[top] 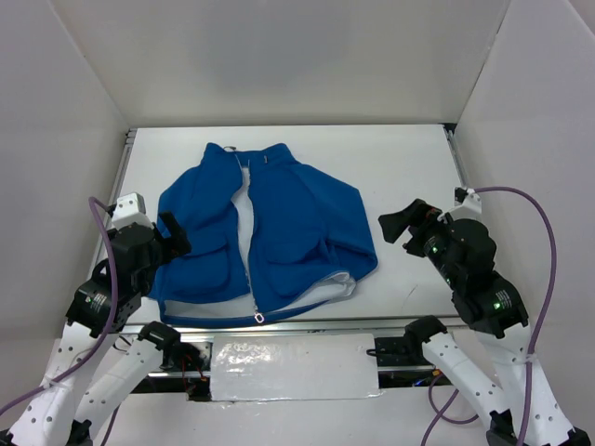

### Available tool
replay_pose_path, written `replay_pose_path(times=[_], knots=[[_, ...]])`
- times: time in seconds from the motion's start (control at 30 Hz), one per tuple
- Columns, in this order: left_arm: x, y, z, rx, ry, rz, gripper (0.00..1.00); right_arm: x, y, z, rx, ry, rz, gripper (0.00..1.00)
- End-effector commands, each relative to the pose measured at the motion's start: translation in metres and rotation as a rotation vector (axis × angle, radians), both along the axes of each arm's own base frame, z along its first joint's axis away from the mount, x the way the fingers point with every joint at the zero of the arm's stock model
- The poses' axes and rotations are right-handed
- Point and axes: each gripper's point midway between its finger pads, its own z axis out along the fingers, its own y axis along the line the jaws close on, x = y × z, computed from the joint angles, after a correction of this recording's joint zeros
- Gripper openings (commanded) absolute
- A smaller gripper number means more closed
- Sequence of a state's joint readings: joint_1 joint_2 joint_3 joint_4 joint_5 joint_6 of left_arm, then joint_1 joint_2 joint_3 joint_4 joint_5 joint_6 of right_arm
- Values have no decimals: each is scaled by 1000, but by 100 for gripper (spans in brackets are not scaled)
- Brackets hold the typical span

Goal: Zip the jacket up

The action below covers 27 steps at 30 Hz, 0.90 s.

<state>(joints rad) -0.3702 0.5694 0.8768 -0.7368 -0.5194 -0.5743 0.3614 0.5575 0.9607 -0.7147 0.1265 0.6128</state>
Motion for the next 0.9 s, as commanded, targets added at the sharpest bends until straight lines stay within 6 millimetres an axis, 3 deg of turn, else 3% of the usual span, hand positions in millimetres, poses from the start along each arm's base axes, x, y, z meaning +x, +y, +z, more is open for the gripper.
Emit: replay_pose_path(times=[0.0,0.17,0.23,0.27,0.37,0.4,0.47,0.5,0.53,0.57,0.6,0.63,0.73,0.87], knots=[[3,1,11,0,-43,-1,99,-5,-8,22,19,-58,-38,100],[3,2,11,-2,-43,6,99,-11,5,27,39,-116,53,100],[4,1,11,-1,-43,2,99,-16,40,38,65,-187,266,100],[5,2,10,2,-38,4,99,-9,55,27,73,-145,331,100],[6,5,10,3,-33,18,99,-5,108,27,129,-73,553,100],[7,6,9,5,-28,24,99,-3,149,10,108,-3,655,100],[7,10,8,3,-26,39,99,15,182,12,54,-14,650,100],[7,10,7,5,-22,44,99,32,212,-22,0,71,689,100],[7,12,8,6,-23,51,99,29,237,-31,-10,105,757,99],[6,13,9,2,-29,57,99,33,261,-21,4,97,824,91],[6,13,8,4,-27,58,99,40,278,-35,-17,140,848,87],[6,14,8,1,-31,61,100,52,309,-59,-52,198,877,78],[5,13,8,0,-33,57,99,71,347,-109,-132,304,868,68],[6,11,8,3,-34,40,99,73,375,-144,-146,352,870,64]])
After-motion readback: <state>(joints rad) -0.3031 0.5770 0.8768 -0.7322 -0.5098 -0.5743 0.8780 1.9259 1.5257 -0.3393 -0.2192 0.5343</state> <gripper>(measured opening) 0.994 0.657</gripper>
